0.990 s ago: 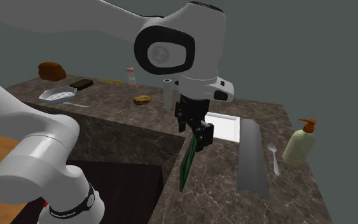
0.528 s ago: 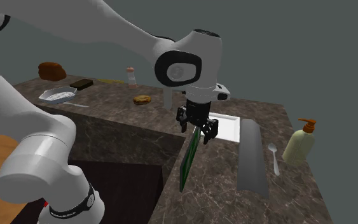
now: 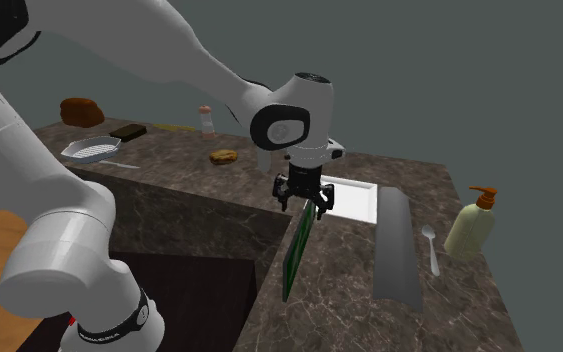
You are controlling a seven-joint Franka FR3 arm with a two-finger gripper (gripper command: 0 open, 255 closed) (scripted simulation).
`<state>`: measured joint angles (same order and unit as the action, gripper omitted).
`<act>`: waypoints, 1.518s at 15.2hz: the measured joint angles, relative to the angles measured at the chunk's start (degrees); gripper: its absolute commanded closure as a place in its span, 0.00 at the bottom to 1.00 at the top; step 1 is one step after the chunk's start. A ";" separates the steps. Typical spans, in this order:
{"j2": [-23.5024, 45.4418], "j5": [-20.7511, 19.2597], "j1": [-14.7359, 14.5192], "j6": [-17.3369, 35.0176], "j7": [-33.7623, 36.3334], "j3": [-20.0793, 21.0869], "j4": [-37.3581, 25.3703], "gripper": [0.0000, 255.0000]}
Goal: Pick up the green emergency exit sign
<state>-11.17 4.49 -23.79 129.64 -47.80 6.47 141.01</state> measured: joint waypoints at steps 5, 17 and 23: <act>2.70 -0.04 -0.24 4.40 -0.09 0.35 1.65 0.00; 3.45 -0.09 -0.17 5.65 -0.24 0.29 2.09 1.00; 0.75 -0.03 -0.07 1.19 -0.44 0.05 0.40 1.00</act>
<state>-10.43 4.45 -23.86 130.83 -48.23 6.51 141.41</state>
